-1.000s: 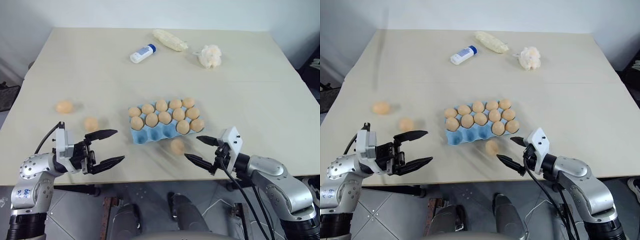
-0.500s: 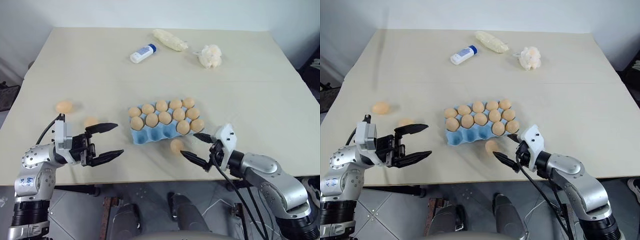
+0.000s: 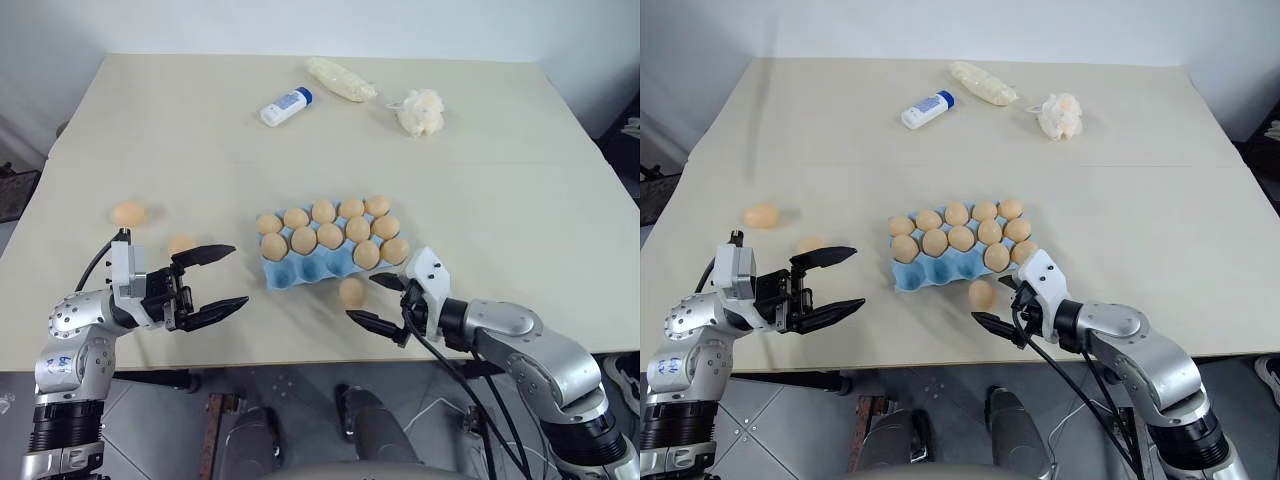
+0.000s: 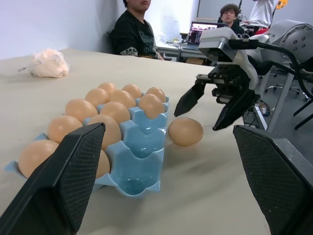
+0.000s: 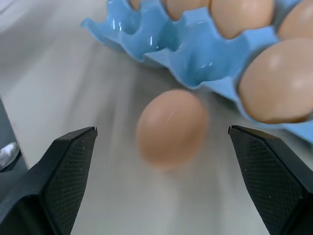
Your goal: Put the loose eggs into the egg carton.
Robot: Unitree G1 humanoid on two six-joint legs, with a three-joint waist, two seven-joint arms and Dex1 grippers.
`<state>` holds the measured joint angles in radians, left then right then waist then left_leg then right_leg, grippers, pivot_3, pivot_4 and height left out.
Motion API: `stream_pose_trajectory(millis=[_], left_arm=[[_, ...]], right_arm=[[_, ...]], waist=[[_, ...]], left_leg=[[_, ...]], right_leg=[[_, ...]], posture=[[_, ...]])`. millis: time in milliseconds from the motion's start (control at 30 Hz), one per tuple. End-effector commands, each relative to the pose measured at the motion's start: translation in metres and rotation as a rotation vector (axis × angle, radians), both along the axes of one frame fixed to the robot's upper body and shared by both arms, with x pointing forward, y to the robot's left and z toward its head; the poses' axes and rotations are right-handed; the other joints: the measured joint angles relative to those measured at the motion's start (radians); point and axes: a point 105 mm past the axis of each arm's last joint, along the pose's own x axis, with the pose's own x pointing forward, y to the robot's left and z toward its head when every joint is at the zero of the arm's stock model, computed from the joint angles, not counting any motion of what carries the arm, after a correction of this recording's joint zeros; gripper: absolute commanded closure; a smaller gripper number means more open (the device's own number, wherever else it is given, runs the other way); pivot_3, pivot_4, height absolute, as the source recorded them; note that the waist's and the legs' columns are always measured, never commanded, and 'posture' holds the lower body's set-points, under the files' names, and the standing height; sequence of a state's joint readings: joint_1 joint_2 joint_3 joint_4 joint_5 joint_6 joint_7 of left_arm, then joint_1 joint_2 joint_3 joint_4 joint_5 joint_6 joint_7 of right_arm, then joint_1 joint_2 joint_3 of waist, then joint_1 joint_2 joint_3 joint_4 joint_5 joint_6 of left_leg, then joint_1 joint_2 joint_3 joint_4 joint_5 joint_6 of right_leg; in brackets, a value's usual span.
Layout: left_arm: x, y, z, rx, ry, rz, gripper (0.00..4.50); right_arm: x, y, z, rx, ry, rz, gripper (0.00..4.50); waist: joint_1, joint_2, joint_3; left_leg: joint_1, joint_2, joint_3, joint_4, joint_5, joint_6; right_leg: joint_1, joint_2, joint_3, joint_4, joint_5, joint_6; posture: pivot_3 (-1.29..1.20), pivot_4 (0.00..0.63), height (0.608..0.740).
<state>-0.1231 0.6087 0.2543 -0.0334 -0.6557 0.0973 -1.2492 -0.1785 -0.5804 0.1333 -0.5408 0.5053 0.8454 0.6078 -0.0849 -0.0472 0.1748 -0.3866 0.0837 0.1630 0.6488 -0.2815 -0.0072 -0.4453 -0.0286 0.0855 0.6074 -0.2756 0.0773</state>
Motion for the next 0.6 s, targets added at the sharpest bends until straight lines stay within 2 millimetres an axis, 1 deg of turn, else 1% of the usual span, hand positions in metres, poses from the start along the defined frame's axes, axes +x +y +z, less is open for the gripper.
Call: stream_pose_trajectory(millis=[33,367,567,600], left_arm=[[-0.003,-0.001,0.005,0.013,-0.040,0.005,0.04],[-0.007,0.000,0.005,0.007,-0.039,0.007,0.04],[-0.008,0.001,0.004,0.007,-0.040,0.018,0.04],[-0.008,0.001,0.004,0.006,-0.040,0.020,0.02]], right_arm=[[0.002,0.003,0.001,-0.007,-0.010,-0.006,0.00],[0.010,0.016,-0.002,-0.012,-0.014,0.011,0.00],[0.012,0.018,-0.006,-0.028,-0.002,0.012,0.00],[0.013,0.018,-0.006,-0.029,0.002,0.011,0.18]], waist=[[0.000,0.000,0.000],[0.000,0.000,0.000],[-0.001,0.000,0.000],[-0.001,0.000,0.000]], left_leg=[[0.000,0.000,0.000,0.000,0.000,0.000],[0.000,0.000,0.000,0.000,0.000,0.000],[0.000,0.000,0.000,-0.001,0.000,0.000],[0.000,0.000,0.000,-0.001,0.000,0.000]], right_leg=[[0.000,0.000,0.000,0.000,0.000,0.000],[0.000,0.000,0.000,0.000,0.000,0.000],[0.000,0.000,-0.001,-0.001,0.000,0.000],[0.000,0.000,0.000,0.000,0.000,0.000]], posture=[[0.00,0.150,0.740],[0.00,0.150,0.740],[0.00,0.150,0.740],[0.00,0.150,0.740]])
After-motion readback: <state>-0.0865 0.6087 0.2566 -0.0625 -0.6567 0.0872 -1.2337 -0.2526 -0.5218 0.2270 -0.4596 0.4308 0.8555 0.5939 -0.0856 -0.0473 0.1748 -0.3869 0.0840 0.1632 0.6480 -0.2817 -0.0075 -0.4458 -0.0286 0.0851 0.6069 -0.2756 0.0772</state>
